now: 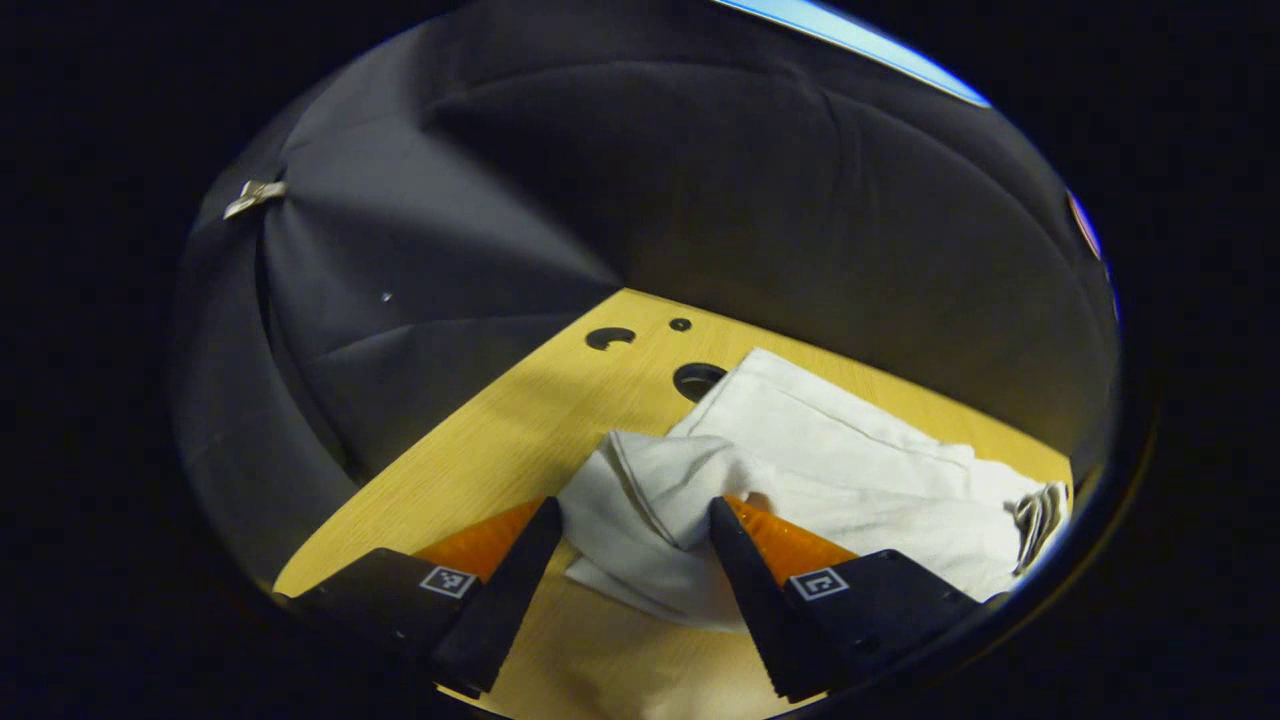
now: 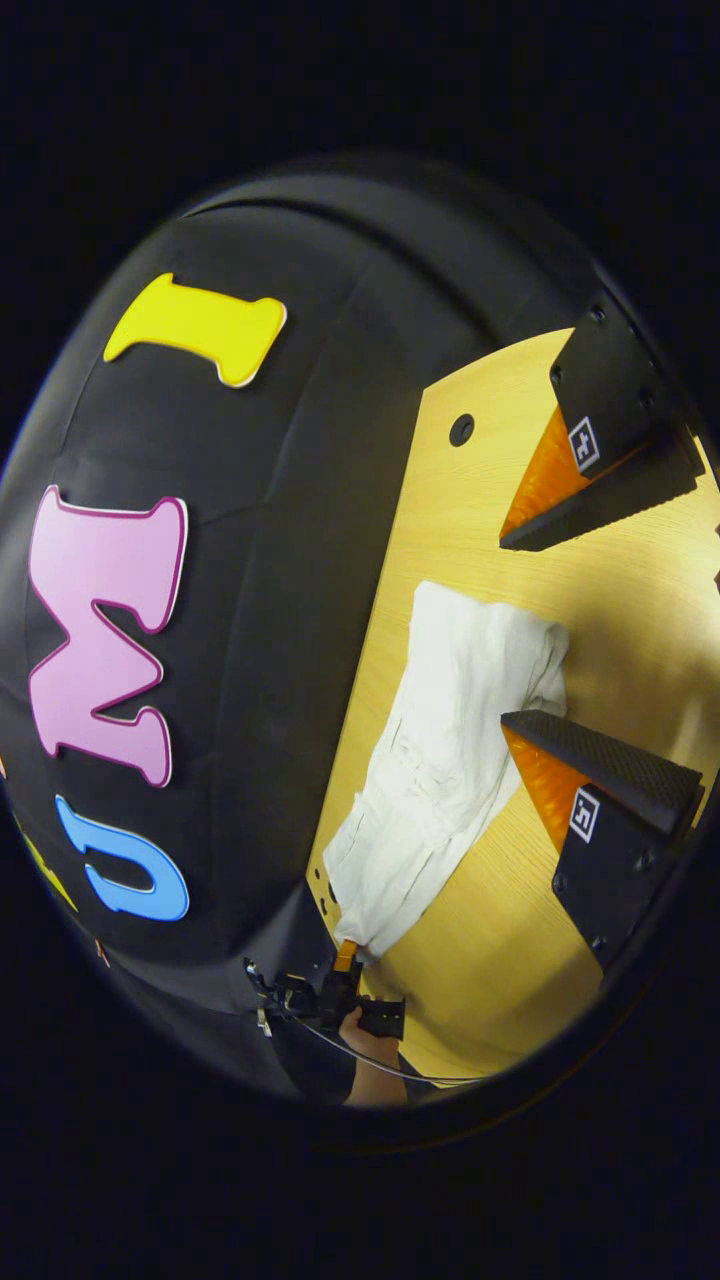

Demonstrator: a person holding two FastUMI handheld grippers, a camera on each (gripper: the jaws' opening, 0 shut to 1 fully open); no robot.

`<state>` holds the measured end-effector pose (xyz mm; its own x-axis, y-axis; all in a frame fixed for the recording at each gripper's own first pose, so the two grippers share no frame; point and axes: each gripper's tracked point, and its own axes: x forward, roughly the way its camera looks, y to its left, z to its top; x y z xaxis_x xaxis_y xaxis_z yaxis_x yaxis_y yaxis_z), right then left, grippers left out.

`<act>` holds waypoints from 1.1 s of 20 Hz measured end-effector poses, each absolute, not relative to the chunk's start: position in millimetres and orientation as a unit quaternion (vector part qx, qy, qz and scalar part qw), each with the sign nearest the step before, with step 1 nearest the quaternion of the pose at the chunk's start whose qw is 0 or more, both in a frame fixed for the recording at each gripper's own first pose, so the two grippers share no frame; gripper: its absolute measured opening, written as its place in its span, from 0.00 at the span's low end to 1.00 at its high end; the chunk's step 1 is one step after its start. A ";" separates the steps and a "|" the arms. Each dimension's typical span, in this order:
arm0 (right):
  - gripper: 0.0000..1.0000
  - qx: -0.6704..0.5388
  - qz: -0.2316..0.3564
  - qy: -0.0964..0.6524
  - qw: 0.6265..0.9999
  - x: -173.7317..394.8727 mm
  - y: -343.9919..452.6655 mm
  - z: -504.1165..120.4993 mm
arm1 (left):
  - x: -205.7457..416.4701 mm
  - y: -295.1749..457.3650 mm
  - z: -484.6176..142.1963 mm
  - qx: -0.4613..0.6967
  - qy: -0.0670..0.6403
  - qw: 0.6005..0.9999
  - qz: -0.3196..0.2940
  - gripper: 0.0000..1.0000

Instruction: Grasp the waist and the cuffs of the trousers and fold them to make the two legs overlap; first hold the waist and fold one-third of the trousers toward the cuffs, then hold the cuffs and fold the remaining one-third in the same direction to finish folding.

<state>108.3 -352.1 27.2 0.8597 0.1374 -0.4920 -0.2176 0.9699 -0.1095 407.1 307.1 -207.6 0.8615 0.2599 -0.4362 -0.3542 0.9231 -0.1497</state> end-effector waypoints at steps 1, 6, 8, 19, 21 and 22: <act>0.98 -0.080 0.091 0.252 0.960 105.9 -352.5 24.8 | 408.7 306.4 -210.9 -0.086 0.225 0.958 0.154 0.97; 0.98 -0.075 0.102 0.270 0.955 94.0 -336.0 15.4 | 415.7 291.4 -211.5 -0.086 0.233 0.959 0.134 0.73; 0.98 -0.081 0.100 0.274 0.953 91.7 -335.0 12.9 | 419.1 284.8 -214.4 -0.083 0.233 0.960 0.133 0.51; 0.98 -0.087 0.063 0.269 0.957 83.5 -367.1 22.7 | 420.0 258.9 -212.0 -0.107 0.233 0.956 0.145 0.06; 0.98 -0.082 0.056 0.265 0.959 81.5 -373.3 27.4 | 421.7 256.1 -196.2 -0.123 0.209 0.960 0.144 0.06; 0.98 -0.081 0.052 0.262 0.960 81.0 -377.0 29.4 | 422.1 252.5 -181.4 -0.133 0.190 0.963 0.138 0.06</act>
